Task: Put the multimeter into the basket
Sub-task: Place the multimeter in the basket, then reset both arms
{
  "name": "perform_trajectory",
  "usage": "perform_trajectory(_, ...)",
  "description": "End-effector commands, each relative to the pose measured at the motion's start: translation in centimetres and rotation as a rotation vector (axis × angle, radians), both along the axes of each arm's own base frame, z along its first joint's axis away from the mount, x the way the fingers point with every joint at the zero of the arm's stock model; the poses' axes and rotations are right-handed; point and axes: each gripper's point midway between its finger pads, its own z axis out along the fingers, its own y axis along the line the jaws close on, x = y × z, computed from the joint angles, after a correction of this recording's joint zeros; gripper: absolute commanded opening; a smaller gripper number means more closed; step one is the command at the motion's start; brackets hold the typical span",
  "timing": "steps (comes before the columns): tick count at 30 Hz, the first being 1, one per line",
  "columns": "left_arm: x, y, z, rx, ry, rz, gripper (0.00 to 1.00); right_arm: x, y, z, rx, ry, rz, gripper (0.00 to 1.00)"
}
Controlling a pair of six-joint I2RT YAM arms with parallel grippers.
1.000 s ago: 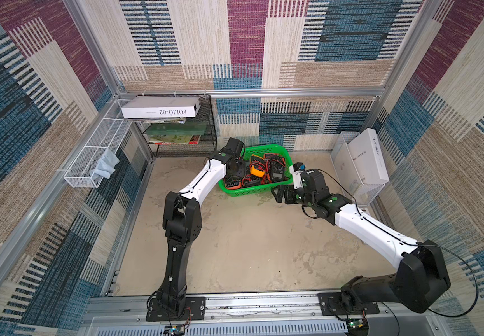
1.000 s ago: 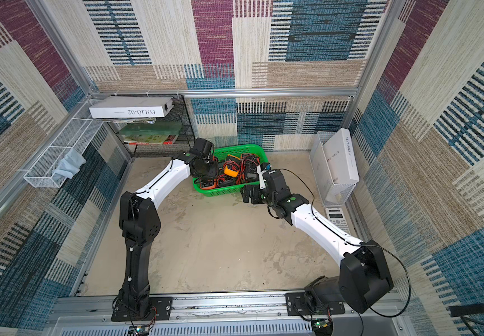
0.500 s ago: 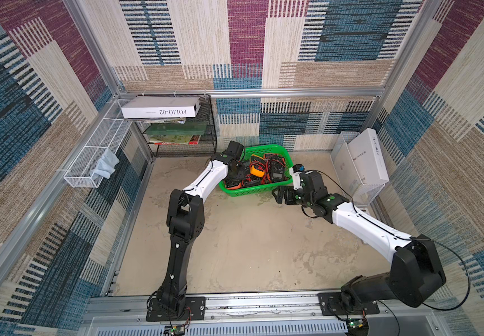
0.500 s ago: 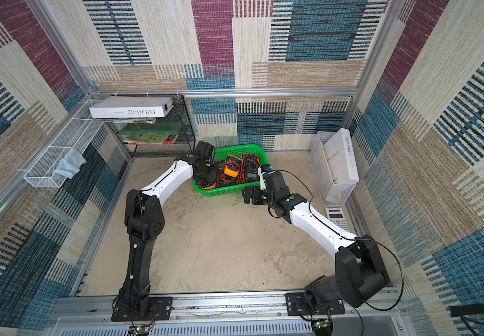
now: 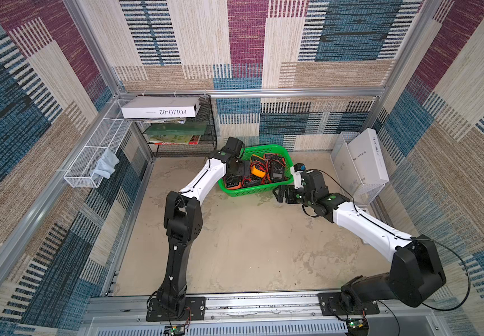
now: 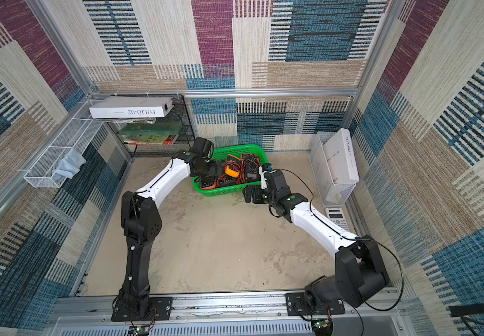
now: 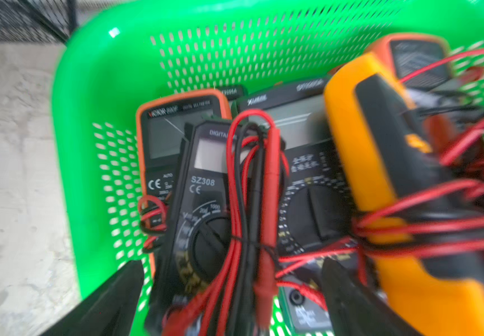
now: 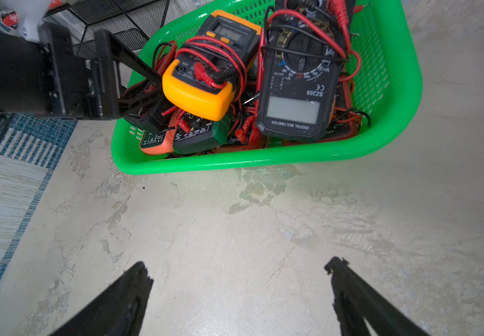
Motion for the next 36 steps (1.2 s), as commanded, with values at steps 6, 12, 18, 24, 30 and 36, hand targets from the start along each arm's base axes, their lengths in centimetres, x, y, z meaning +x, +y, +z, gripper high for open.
perform_trajectory(6,-1.5,0.6,6.3,-0.023,-0.102,-0.023,1.00,0.0,-0.9,2.2,0.000,-0.050,-0.025,0.99)
perform_trajectory(12,-3.4,0.9,9.2,-0.056,-0.141,-0.040,1.00,-0.1,-1.8,2.9,-0.014,-0.071,-0.050,1.00)
perform_trajectory(18,-6.1,1.5,12.0,-0.090,-0.229,-0.065,1.00,0.9,-4.8,4.2,-0.085,-0.122,-0.160,0.99)
perform_trajectory(24,-10.0,4.5,13.8,-0.065,-0.377,-0.032,1.00,2.3,-9.8,5.2,-0.052,-0.171,-0.312,1.00)
perform_trajectory(30,-14.0,8.2,13.1,0.053,-0.497,-0.023,1.00,2.9,-15.5,5.5,-0.088,-0.253,-0.483,1.00)
perform_trajectory(36,-17.3,11.8,11.3,0.208,-0.662,-0.013,1.00,3.0,-19.0,3.9,-0.123,-0.269,-0.566,0.99)
